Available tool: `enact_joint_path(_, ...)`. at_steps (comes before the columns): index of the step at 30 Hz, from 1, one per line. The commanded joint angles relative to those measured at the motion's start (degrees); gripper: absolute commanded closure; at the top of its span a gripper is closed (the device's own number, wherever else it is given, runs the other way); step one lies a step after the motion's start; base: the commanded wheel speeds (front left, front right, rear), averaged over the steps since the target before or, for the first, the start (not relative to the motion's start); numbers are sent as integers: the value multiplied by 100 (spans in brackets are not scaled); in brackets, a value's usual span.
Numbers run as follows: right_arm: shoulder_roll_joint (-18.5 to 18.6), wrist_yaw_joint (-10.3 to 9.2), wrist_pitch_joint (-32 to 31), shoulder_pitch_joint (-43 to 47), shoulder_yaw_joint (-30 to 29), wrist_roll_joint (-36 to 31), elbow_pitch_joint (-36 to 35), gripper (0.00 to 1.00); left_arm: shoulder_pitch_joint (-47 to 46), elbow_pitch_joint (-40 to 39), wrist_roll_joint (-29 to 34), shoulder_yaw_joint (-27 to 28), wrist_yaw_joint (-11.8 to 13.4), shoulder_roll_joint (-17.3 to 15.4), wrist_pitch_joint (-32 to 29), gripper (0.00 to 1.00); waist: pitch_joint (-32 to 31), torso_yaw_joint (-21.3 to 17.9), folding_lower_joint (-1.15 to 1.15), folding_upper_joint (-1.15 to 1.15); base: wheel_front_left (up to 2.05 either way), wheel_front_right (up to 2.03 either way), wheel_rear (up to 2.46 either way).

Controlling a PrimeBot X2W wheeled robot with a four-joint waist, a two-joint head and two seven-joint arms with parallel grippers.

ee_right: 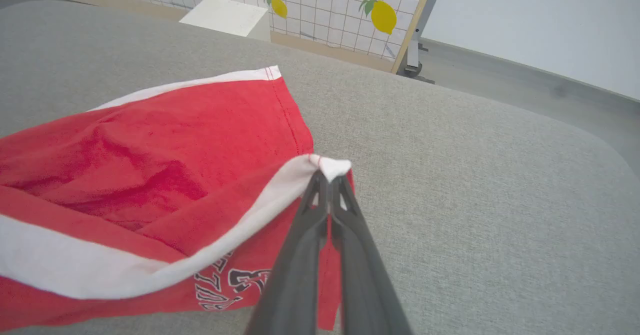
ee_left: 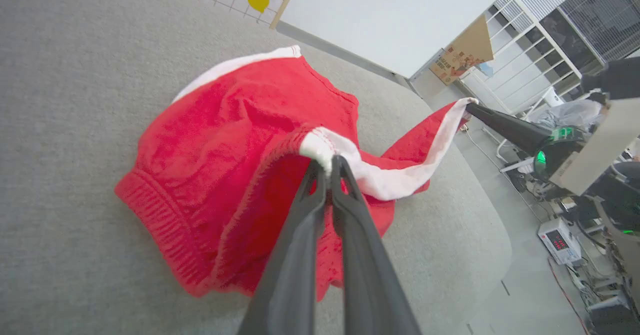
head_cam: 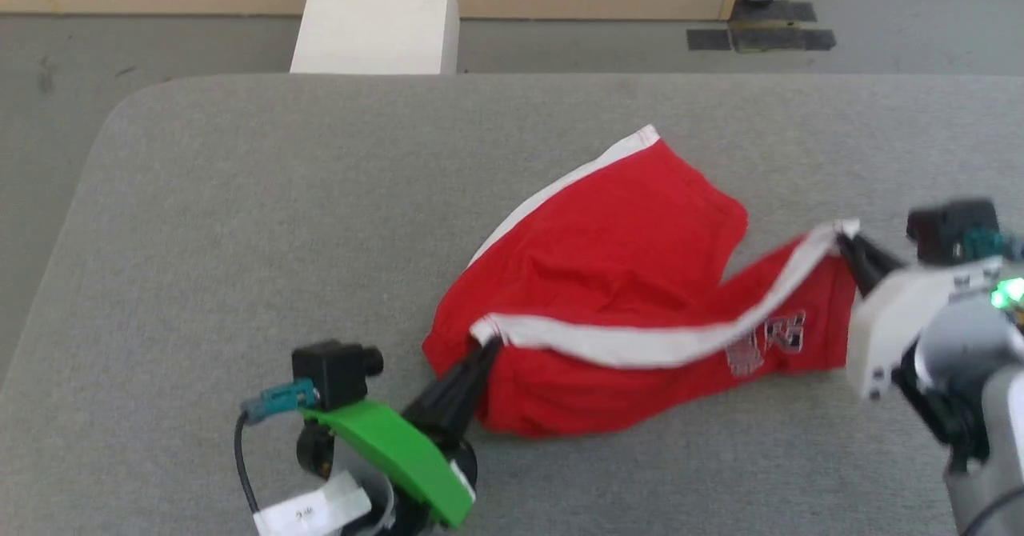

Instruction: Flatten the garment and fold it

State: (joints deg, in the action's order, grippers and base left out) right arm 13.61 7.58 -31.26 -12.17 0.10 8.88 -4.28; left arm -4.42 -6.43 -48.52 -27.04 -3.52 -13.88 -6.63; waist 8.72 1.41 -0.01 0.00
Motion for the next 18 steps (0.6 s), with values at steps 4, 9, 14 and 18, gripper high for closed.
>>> enact_joint_path(4, 234, -9, 326, -1052, 287, -81, 706, 100, -585, 496, 346, 69, 44, 237, 387, 100, 511, 420, 1, 0, 0, 0, 0)
enact_joint_path(9, 369, -9, 784, -2185, 692, -161, 1653, 100, -1008, 1009, 540, 142, 148, 432, 679, 100, 889, 663, 1, 0, 0, 0, 0)
enact_joint_path(14, 383, -9, 1046, -3075, 1145, -272, 2561, 100, -1136, 1291, 548, 230, 232, 525, 836, 100, 1220, 878, 1, 0, 0, 0, 0)
enact_joint_path(18, 433, -9, 1019, -3573, 1429, -294, 3296, 100, -1140, 1369, 553, 228, 248, 556, 903, 100, 1402, 1086, 1, 0, 0, 0, 0)
